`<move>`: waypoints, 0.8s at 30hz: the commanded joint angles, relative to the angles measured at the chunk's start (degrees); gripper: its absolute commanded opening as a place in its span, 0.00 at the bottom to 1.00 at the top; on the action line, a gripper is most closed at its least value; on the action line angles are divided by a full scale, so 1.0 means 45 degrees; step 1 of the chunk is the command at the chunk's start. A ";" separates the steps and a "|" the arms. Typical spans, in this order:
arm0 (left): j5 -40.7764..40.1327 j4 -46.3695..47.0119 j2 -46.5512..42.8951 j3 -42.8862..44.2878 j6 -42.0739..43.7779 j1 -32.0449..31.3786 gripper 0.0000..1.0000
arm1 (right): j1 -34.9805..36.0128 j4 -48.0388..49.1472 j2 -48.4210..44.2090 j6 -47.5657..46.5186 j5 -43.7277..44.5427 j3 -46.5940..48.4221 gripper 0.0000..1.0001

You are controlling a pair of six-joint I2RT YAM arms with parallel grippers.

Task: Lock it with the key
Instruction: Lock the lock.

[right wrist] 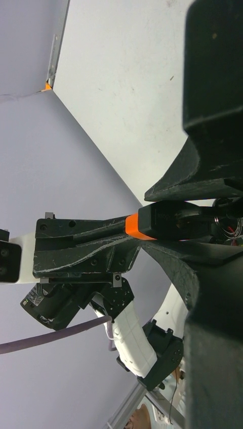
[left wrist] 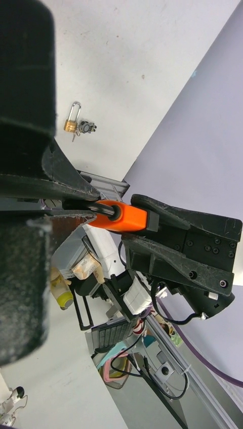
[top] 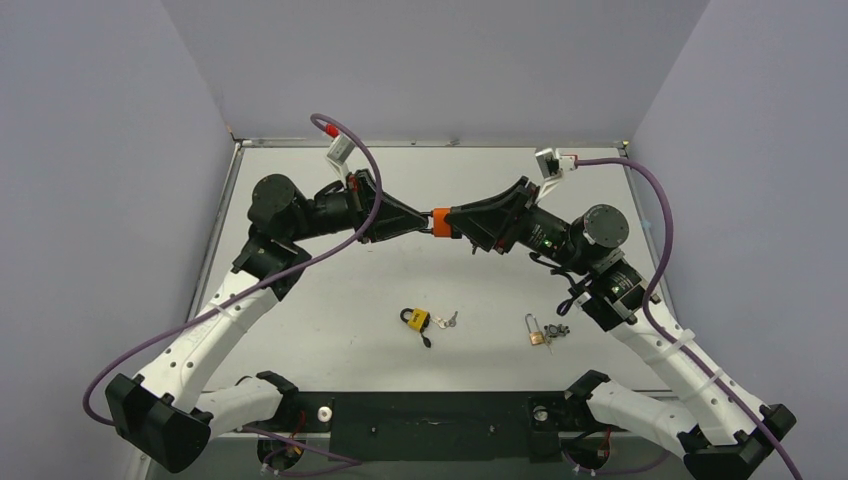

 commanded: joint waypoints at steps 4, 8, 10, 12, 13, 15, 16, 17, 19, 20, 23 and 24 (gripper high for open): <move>-0.0228 -0.0518 -0.0697 0.0104 0.0353 0.0664 0.00 | -0.0518 0.0754 -0.0484 -0.0197 -0.0250 0.0419 0.00; -0.0224 -0.0495 -0.0699 0.0174 0.0409 0.0666 0.00 | -0.0163 0.0506 -0.0154 -0.0432 -0.0597 0.0779 0.21; -0.0368 -0.0956 -0.0764 0.0328 0.0787 0.0680 0.00 | -0.0228 0.0395 -0.0233 -0.0554 -0.0548 0.0757 0.43; -0.0523 -0.1671 -0.0843 0.0694 0.1278 0.0694 0.00 | -0.0658 0.0337 -0.0426 -0.0547 -0.0601 0.0625 0.56; -0.0563 -0.2091 -0.0905 0.0786 0.1419 0.0727 0.00 | -0.1074 0.0406 -0.0560 -0.0396 -0.0873 0.0538 0.59; -0.0589 -0.2503 -0.0966 0.1022 0.1692 0.0808 0.00 | -0.1611 0.0580 -0.0730 -0.0154 -0.1349 0.0348 0.64; -0.0585 -0.2608 -0.0979 0.1143 0.1774 0.0834 0.00 | -0.1738 0.0605 -0.0781 -0.0120 -0.1495 0.0289 0.66; -0.0585 -0.2765 -0.0988 0.1196 0.1804 0.0888 0.00 | -0.1852 0.0624 -0.0888 -0.0104 -0.1804 0.0195 0.66; -0.0540 -0.2866 -0.0974 0.1347 0.1826 0.0930 0.00 | -0.1897 0.0639 -0.0913 -0.0139 -0.2186 0.0049 0.67; -0.0475 -0.2877 -0.0963 0.1434 0.1810 0.0935 0.00 | -0.1890 0.0654 -0.0911 -0.0151 -0.2275 -0.0017 0.67; -0.0362 -0.2832 -0.0951 0.1564 0.1651 0.0939 0.00 | -0.1898 0.0733 -0.0827 -0.0240 -0.2619 -0.0365 0.67; -0.0280 -0.2767 -0.0951 0.1640 0.1616 0.0939 0.00 | -0.1900 0.0750 -0.0782 -0.0280 -0.2657 -0.0419 0.66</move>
